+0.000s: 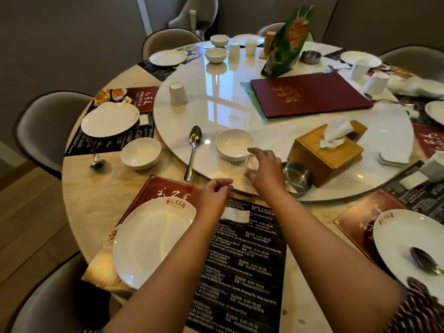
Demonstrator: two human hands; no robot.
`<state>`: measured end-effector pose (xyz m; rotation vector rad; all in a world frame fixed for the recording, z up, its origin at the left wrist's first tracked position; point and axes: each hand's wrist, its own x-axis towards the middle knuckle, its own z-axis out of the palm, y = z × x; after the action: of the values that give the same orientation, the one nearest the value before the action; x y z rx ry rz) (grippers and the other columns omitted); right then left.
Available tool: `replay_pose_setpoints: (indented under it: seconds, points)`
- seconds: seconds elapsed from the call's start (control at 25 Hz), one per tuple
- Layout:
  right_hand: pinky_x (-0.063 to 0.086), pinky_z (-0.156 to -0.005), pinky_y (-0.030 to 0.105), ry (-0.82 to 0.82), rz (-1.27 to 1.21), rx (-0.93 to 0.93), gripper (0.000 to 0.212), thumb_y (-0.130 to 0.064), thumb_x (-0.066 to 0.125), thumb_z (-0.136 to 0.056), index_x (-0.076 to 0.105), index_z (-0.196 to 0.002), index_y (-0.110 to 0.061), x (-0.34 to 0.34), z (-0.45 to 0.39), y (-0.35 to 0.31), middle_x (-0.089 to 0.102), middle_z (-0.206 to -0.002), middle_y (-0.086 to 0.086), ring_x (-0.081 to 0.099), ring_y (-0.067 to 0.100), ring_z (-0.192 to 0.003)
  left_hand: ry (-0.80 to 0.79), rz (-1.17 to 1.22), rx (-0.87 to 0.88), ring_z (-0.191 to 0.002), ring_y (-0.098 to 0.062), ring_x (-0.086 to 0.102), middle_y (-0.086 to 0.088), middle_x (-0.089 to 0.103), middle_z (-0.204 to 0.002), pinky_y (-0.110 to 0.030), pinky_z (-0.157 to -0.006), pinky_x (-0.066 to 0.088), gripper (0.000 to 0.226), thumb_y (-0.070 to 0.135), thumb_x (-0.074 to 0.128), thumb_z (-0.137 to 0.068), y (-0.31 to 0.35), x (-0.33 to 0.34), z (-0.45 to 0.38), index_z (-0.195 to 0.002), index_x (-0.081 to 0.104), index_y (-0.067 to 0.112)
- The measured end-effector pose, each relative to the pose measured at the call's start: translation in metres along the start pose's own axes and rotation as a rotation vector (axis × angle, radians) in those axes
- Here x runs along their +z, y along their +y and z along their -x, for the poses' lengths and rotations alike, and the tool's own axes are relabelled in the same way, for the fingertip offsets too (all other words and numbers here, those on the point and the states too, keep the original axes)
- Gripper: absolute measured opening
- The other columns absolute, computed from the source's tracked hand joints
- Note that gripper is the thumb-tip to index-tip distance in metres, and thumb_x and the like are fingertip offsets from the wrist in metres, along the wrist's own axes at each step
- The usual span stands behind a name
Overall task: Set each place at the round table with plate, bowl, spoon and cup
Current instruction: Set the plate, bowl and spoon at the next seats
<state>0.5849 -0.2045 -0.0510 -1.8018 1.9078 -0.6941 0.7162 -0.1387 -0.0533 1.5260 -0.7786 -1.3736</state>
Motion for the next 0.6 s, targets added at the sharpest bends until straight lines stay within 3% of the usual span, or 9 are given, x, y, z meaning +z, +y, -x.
replay_pose_setpoints:
  seconds: [0.16, 0.32, 0.48, 0.6]
  points:
    - [0.042, -0.099, 0.029, 0.027, -0.39, -0.021, 0.055, -0.009, 0.074, -0.078, 0.058, -0.127, -0.027, -0.017, 0.023, 0.005, 0.048, -0.123, 0.001, 0.048, 0.019, -0.118, -0.065, 0.093, -0.074, -0.085, -0.021, 0.067, -0.014, 0.068, -0.097, -0.03, -0.08, 0.055, 0.024, 0.009, 0.041, -0.1, -0.006, 0.006, 0.003, -0.117, 0.057, 0.003]
    - [0.057, -0.086, 0.039, -0.003, -0.782, 0.057, 0.052, -0.013, 0.08, -0.074, 0.055, -0.118, -0.022, -0.027, 0.075, 0.018, 0.055, -0.119, -0.002, 0.058, 0.019, -0.108, -0.208, 0.285, -0.101, -0.104, -0.028, 0.068, -0.021, 0.068, -0.112, -0.035, -0.089, 0.056, 0.032, 0.024, 0.043, -0.101, -0.008, 0.006, 0.019, -0.121, 0.055, 0.003]
    - [0.054, -0.084, 0.028, -0.021, -0.511, 0.102, 0.07, -0.022, 0.084, -0.066, 0.049, -0.127, -0.028, -0.026, 0.102, 0.045, 0.056, -0.117, 0.0, 0.058, 0.014, -0.103, -0.157, 0.181, 0.027, -0.107, -0.023, 0.066, -0.011, 0.066, -0.117, -0.039, -0.089, 0.057, 0.027, 0.016, 0.061, -0.091, -0.017, 0.008, 0.032, -0.118, 0.061, 0.013]
    - [0.052, -0.09, 0.033, -0.085, -0.451, 0.144, 0.074, -0.016, 0.082, -0.066, 0.047, -0.131, -0.025, -0.022, 0.11, 0.056, 0.061, -0.122, 0.0, 0.059, 0.015, -0.11, -0.164, 0.127, 0.058, -0.103, -0.02, 0.067, -0.008, 0.07, -0.112, -0.036, -0.086, 0.057, 0.023, 0.016, 0.051, -0.097, -0.022, 0.013, 0.043, -0.116, 0.064, 0.014]
